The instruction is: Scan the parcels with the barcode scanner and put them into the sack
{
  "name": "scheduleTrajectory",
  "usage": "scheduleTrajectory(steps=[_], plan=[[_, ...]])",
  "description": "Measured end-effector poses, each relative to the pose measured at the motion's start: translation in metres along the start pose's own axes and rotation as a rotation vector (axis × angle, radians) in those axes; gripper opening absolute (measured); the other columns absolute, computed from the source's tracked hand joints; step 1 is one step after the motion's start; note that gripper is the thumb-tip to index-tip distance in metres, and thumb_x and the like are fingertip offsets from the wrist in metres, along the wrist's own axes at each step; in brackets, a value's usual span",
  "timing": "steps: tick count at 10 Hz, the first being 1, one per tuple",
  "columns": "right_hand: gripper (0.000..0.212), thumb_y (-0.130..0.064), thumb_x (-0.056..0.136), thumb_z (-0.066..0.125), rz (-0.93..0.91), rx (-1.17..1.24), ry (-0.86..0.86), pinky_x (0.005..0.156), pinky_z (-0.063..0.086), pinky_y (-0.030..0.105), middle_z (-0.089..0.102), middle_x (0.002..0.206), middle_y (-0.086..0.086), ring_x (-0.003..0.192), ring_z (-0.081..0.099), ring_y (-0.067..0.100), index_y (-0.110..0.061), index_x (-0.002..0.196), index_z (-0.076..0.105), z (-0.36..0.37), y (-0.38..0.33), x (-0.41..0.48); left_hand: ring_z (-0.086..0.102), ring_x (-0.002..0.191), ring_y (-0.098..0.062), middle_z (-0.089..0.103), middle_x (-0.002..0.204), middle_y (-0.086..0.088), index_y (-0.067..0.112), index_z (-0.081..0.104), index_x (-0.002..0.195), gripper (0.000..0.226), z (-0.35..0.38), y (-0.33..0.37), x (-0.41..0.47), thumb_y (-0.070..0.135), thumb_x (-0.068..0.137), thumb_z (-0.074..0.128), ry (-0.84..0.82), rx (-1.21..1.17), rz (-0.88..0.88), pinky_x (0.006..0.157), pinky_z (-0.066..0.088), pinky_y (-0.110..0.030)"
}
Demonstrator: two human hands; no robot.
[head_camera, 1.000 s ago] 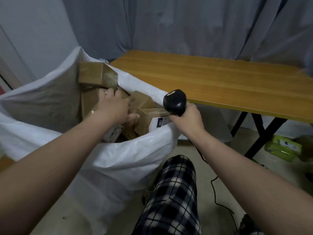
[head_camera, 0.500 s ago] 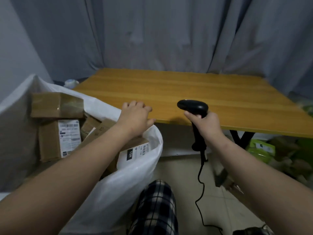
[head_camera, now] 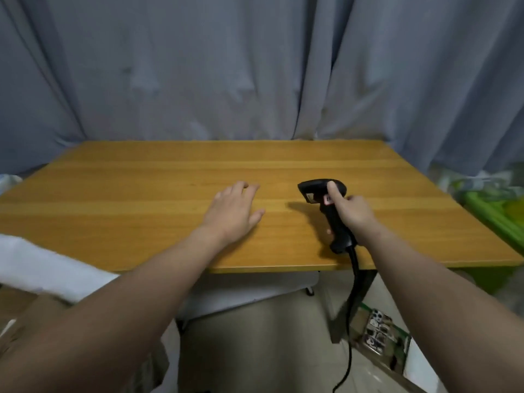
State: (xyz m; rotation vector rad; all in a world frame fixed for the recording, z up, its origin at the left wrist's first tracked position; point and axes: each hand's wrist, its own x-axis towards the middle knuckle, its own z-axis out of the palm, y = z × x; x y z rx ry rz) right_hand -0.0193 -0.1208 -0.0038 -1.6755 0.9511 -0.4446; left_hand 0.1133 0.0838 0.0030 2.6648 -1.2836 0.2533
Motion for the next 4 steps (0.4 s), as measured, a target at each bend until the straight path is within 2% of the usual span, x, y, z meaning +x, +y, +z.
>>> scheduleTrajectory(steps=[1, 2, 4], plan=[[0.061, -0.061, 0.091, 0.049, -0.046, -0.173, 0.079, 0.059, 0.041, 0.033, 0.053, 0.069, 0.009, 0.072, 0.055, 0.032, -0.005, 0.069, 0.052, 0.008, -0.004, 0.029, 0.04, 0.128, -0.031, 0.04, 0.142, -0.01, 0.017, 0.026, 0.149, 0.06, 0.009, 0.003, 0.031, 0.046, 0.098, 0.042, -0.007, -0.005, 0.012, 0.104, 0.033, -0.04], [0.061, -0.061, 0.094, 0.043, 0.011, -0.238, 0.083, 0.058, 0.036, 0.032, 0.05, 0.07, 0.007, 0.068, 0.051, 0.026, -0.005, 0.072, 0.05, 0.016, 0.001, 0.051, 0.04, 0.128, -0.03, 0.042, 0.139, -0.01, 0.017, 0.024, 0.149, 0.061, 0.018, 0.005, 0.044, 0.047, 0.099, 0.04, -0.033, -0.026, 0.023, 0.105, 0.032, -0.04], [0.061, -0.059, 0.099, 0.031, 0.047, -0.589, 0.154, 0.053, 0.032, 0.03, 0.057, 0.083, 0.01, 0.077, 0.054, 0.029, -0.007, 0.077, 0.054, 0.019, 0.018, 0.053, 0.04, 0.129, -0.029, 0.044, 0.14, -0.009, 0.018, 0.03, 0.146, 0.058, 0.025, -0.001, 0.046, 0.047, 0.098, 0.041, -0.059, 0.001, 0.038, 0.106, 0.033, -0.04]])
